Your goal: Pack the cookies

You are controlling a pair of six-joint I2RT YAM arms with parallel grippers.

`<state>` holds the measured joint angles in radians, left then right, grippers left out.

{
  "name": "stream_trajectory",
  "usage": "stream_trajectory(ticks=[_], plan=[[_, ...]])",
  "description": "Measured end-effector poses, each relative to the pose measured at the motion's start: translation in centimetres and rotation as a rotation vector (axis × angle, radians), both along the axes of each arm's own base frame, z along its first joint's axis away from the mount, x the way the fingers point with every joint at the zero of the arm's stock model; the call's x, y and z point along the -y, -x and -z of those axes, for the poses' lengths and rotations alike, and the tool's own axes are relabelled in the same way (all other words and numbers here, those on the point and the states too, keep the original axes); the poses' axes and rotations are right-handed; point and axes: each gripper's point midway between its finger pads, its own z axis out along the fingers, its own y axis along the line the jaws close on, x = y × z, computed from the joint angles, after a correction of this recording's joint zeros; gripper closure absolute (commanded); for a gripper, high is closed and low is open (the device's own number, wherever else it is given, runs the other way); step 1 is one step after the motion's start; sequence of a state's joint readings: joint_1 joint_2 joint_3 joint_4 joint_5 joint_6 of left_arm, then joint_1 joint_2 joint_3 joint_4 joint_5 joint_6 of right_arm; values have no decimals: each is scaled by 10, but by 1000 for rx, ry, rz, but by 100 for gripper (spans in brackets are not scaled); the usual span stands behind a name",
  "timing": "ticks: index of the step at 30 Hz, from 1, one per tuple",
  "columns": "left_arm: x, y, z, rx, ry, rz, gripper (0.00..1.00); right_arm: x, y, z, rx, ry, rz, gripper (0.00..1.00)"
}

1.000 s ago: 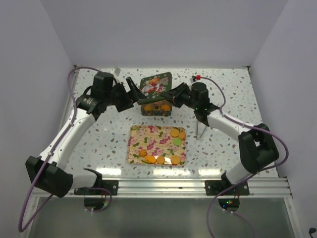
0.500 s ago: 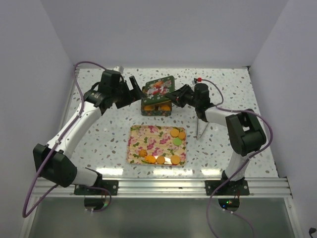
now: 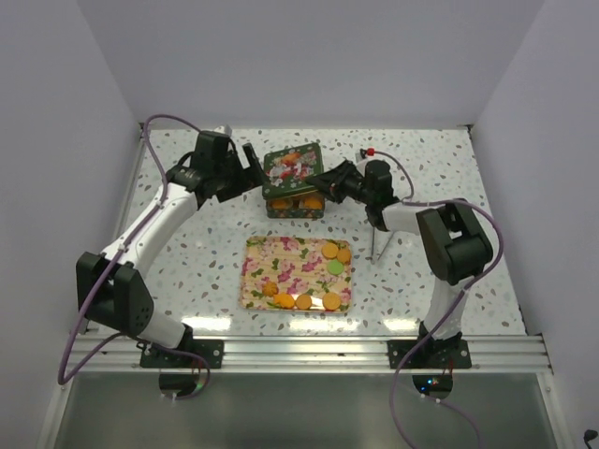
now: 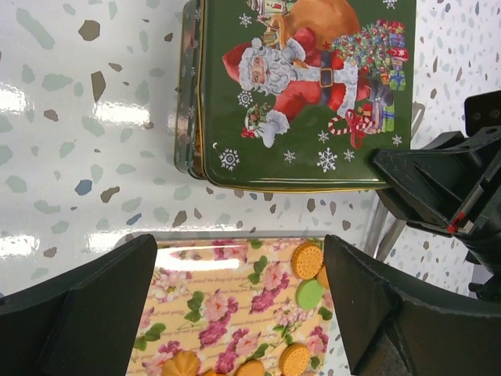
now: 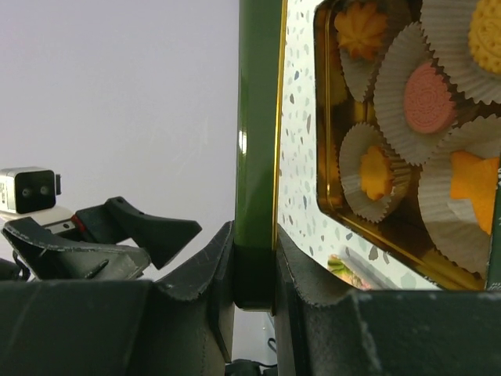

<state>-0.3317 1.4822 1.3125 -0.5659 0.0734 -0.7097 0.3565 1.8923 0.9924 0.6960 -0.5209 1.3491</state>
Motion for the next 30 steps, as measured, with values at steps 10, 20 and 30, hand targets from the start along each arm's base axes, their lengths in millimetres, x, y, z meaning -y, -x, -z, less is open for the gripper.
stream_trajectory(ticks=[10,20,30], plan=[[2,-11,22,-26,-5,-2,7,1,-1,19,-40,-9,-11,100],[7,-19,47,-69,-17,16,7,11,3,30,-55,-6,-2,100],[18,-39,84,-137,-39,61,8,16,3,36,-54,5,-6,81]])
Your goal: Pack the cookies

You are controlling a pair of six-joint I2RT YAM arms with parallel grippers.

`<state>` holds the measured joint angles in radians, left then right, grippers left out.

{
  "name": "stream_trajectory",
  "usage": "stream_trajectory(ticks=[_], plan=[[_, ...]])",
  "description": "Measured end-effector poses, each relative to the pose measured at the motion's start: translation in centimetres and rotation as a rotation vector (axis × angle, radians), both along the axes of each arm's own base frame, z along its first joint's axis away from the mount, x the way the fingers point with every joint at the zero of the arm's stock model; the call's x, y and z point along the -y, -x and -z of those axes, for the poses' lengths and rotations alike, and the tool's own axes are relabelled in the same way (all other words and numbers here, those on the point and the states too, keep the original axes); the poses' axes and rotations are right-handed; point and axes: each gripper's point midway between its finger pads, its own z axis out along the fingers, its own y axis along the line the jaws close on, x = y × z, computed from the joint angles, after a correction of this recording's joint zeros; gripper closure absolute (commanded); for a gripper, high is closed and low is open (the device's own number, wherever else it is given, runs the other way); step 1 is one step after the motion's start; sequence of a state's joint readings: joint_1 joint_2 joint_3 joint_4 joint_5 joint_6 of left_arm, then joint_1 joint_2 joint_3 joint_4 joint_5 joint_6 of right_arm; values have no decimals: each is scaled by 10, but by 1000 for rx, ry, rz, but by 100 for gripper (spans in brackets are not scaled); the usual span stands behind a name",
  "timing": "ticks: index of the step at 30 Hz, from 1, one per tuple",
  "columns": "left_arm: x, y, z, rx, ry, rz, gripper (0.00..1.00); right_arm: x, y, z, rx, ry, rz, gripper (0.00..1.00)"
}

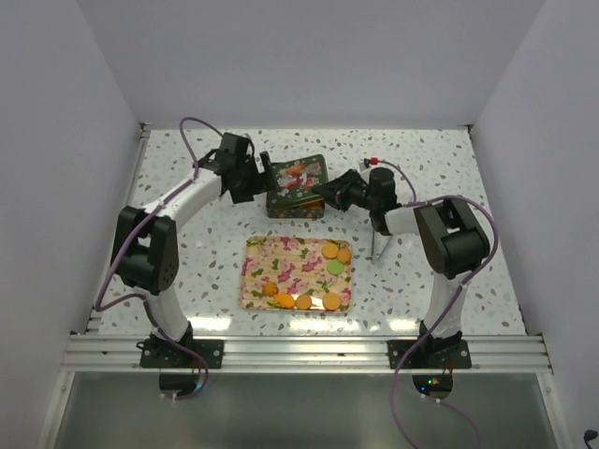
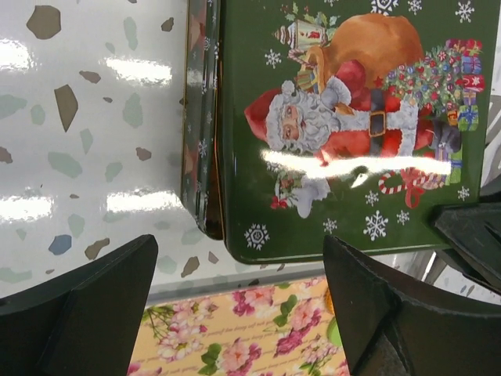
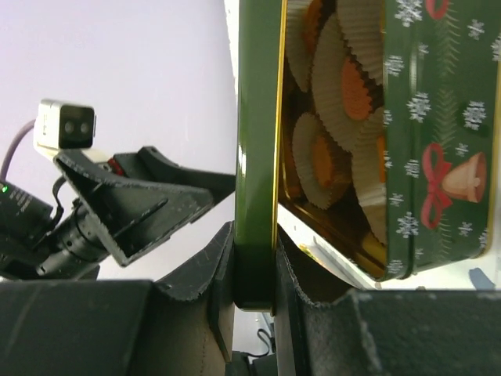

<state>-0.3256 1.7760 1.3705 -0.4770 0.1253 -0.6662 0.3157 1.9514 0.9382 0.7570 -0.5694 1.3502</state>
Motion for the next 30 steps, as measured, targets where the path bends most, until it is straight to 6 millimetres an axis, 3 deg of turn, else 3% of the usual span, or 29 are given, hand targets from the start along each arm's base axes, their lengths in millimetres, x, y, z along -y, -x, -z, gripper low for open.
stream_trajectory(ticks=[2,5,10,14,20,30], plan=[[2,-5,8,-13,-4,6,8,1,1,5,-9,4,-3,70],[6,-13,18,-31,-5,12,9,2,2,11,-20,10,-4,63],[13,-26,22,-34,6,21,8,5,0,16,-29,16,3,60],[17,-36,23,-28,10,23,9,8,-2,22,-34,23,9,51],[17,-37,29,-40,4,25,9,15,-2,31,-47,54,11,48],[17,-37,30,-39,0,31,9,25,4,29,-39,130,-20,46]])
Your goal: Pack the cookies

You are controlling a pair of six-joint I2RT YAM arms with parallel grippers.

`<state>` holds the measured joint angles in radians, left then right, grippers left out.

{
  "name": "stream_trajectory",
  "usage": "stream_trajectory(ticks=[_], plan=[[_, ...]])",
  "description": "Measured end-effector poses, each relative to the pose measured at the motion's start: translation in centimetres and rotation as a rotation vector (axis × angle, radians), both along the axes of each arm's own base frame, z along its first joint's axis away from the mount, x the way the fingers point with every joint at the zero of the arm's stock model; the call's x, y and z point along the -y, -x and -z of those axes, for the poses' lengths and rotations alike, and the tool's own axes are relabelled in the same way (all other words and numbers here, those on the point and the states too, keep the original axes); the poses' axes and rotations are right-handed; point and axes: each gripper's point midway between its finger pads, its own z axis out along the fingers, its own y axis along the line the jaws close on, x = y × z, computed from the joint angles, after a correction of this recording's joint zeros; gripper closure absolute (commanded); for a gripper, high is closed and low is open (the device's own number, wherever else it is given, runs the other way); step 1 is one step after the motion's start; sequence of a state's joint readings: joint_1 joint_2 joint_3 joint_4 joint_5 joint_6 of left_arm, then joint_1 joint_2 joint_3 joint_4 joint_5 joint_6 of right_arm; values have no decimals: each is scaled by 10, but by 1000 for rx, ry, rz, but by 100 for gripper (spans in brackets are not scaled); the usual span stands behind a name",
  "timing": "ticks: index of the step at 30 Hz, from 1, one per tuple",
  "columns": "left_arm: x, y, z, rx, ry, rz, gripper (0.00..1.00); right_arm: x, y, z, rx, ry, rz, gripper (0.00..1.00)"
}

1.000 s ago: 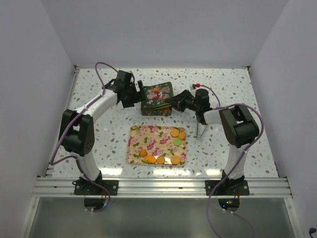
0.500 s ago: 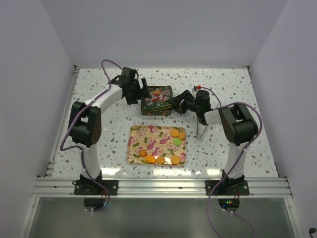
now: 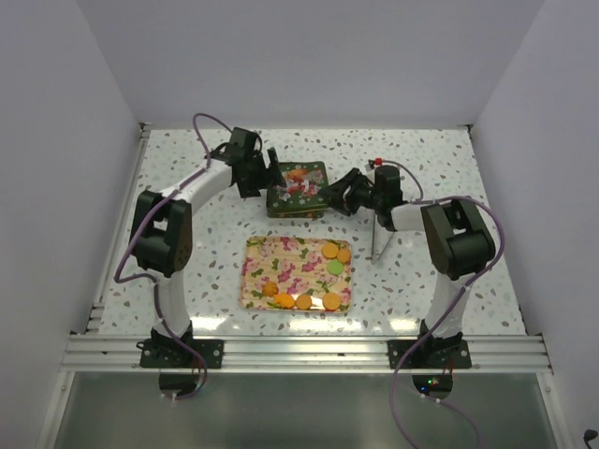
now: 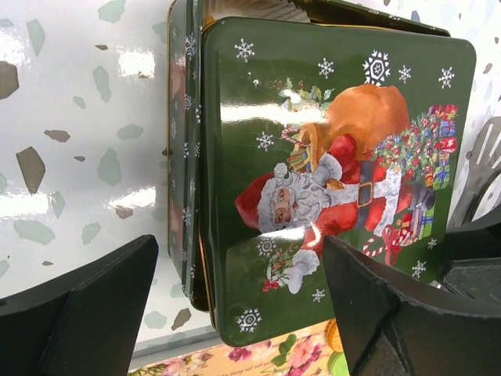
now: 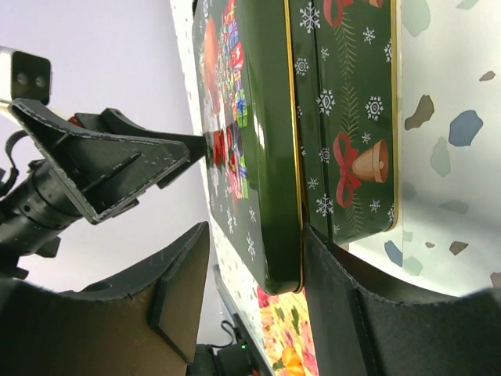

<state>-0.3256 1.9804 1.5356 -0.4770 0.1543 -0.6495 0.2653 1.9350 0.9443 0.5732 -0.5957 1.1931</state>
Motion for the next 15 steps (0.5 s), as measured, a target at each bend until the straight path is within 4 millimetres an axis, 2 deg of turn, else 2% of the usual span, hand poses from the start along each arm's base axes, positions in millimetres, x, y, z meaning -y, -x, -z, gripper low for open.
stream_trajectory(ticks=[7,15], plan=[[0,0,0,-1,1,1,9,2,0,1,-12,76,-33,48],[1,0,2,-4,1,7,9,13,7,21,-89,209,-55,48]])
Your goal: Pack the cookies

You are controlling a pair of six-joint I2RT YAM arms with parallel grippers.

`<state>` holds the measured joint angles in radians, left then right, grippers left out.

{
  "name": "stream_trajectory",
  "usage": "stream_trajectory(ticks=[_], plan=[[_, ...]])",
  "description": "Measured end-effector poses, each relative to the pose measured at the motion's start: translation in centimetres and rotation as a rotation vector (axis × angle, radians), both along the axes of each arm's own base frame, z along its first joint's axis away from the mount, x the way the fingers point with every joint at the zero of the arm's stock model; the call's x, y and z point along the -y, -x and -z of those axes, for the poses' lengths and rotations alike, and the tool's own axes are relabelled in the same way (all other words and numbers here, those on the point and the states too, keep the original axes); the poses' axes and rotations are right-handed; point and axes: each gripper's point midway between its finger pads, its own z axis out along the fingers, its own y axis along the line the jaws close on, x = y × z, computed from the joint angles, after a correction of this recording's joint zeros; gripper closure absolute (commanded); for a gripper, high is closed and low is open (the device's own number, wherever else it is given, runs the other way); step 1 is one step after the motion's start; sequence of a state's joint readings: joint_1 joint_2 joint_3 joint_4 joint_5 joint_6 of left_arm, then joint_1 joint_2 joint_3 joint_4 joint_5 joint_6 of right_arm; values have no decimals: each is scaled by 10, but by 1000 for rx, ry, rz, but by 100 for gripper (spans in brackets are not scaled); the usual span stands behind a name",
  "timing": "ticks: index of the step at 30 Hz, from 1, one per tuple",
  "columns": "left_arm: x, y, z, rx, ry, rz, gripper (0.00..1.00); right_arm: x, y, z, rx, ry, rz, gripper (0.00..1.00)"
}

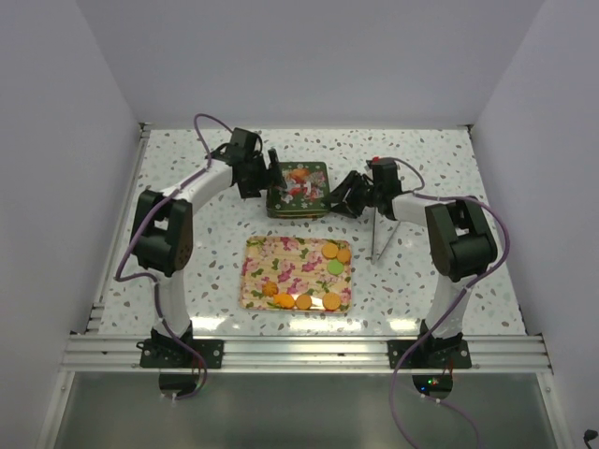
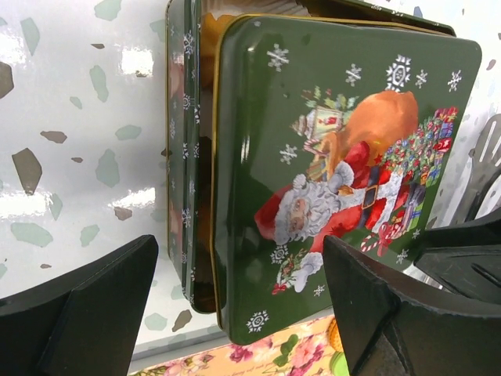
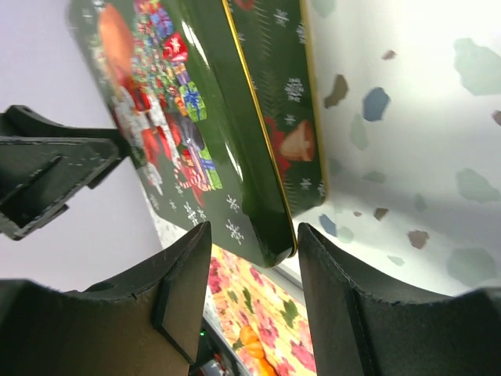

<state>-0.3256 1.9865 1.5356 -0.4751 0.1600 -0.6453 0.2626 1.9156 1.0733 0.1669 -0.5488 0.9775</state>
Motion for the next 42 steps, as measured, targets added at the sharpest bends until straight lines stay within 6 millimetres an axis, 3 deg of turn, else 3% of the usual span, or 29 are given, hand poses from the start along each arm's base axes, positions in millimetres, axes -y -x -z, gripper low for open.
stream_trajectory(ticks=[8,20,28,42], plan=[[2,1,5,-10,4,8,9,2,4,5,-27,22,-1,49],[6,-1,3,-2,24,21,9,-20,-23,-31,55,-1,-31,48],[9,2,17,-39,34,36,9,-32,-12,-15,0,20,-64,48],[13,4,19,-45,49,53,11,-28,-6,-14,-8,43,-79,49]])
